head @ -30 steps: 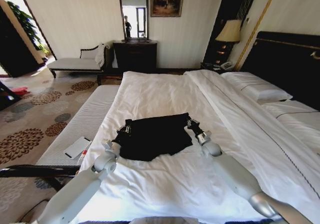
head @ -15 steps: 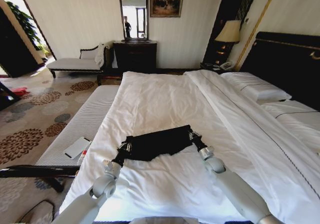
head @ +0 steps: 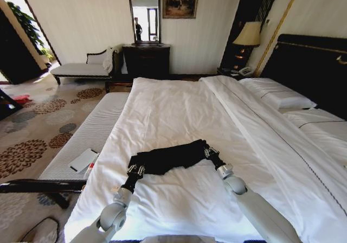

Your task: Fold the clothes on the bed.

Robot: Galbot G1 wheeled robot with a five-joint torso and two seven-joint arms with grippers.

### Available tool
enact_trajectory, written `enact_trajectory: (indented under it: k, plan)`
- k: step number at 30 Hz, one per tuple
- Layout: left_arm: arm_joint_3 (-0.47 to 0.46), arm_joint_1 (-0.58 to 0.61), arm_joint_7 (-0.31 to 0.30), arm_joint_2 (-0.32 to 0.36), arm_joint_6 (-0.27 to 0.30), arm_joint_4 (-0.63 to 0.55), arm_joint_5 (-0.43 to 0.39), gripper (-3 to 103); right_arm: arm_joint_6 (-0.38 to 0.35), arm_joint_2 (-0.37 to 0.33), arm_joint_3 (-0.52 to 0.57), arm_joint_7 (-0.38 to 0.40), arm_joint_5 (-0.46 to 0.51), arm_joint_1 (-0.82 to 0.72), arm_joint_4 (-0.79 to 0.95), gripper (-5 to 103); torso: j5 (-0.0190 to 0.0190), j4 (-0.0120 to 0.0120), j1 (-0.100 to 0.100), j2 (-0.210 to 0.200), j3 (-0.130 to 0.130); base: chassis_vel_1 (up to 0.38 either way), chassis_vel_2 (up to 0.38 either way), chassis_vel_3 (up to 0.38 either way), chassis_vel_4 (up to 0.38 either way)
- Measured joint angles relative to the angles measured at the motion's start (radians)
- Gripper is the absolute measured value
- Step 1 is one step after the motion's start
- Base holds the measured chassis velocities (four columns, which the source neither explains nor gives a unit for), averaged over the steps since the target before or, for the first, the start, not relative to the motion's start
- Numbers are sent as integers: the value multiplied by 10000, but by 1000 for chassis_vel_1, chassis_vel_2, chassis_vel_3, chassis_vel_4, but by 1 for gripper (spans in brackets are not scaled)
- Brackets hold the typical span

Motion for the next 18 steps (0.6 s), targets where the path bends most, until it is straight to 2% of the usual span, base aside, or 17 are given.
enact_trajectory:
  k: [2, 5, 6, 7, 8, 9, 10, 11, 12, 14, 15, 16, 18]
  plan:
    - [-46, 29, -8, -8, 1, -79, 34, 44, -192, -54, 118, 47, 182, -97, 167, 25, 0, 0, -1, 0, -1, 0, 0, 0, 0]
    - [-361, 154, -153, -35, -56, -296, 490, 60, -942, -246, 593, 207, 860, -471, 806, 41, 1, 0, 0, 0, -1, 0, 0, 0, 0]
    - [-510, 204, -181, -50, -91, -332, 754, 66, -1212, -316, 751, 215, 1186, -604, 1061, 41, 0, -1, 0, 0, 0, 0, 0, 0, 0]
    - [-510, 204, -181, -50, -91, -332, 754, 66, -1212, -316, 751, 215, 1186, -604, 1061, 41, 0, -1, 0, 0, 0, 0, 0, 0, 0]
    - [-741, 282, -210, -64, -100, -370, 1125, 66, -1628, -428, 974, 202, 1680, -783, 1411, 47, 1, -1, 0, 0, 0, 0, 0, 0, 0]
    - [-1012, 404, -234, -82, -85, -412, 1516, 71, -2243, -591, 1247, 97, 2418, -972, 1833, 52, 1, -2, 0, 0, 0, 0, 0, 0, 0]
    - [-1314, 581, -291, -94, -14, -441, 1827, 82, -2906, -793, 1511, -111, 3241, -1107, 2211, 57, 0, -2, 0, 0, -1, 0, 0, 0, 0]
    - [-1493, 689, -337, -106, 30, -470, 1925, 82, -3397, -947, 1667, -326, 3828, -1151, 2432, 63, -2, -2, -1, 0, -1, 0, 0, 0, 0]
    - [-1493, 689, -337, -106, 30, -470, 1925, 82, -3397, -947, 1667, -326, 3828, -1151, 2432, 63, -2, -2, -1, 0, -1, 0, 0, 0, 0]
    - [-1979, 1043, -416, -159, 117, -595, 1970, 92, -4392, -1341, 1934, -895, 5158, -1088, 2712, 74, -1, 0, -1, 1, -1, 0, 0, 0, 0]
    - [-1979, 1043, -416, -159, 117, -595, 1970, 92, -4392, -1341, 1934, -895, 5158, -1088, 2712, 74, -1, 0, -1, 1, -1, 0, 0, 0, 0]
    - [-2249, 1255, -427, -212, 153, -689, 1980, 97, -4874, -1553, 2007, -1121, 5763, -917, 2732, 79, -1, 0, -1, 0, 0, 0, 0, 0, 0]
    - [-2763, 1664, -438, -356, 217, -933, 1997, 100, -5557, -1966, 2006, -1412, 6822, -492, 2590, 90, -1, 4, 0, 0, 0, 0, 0, 0, 0]
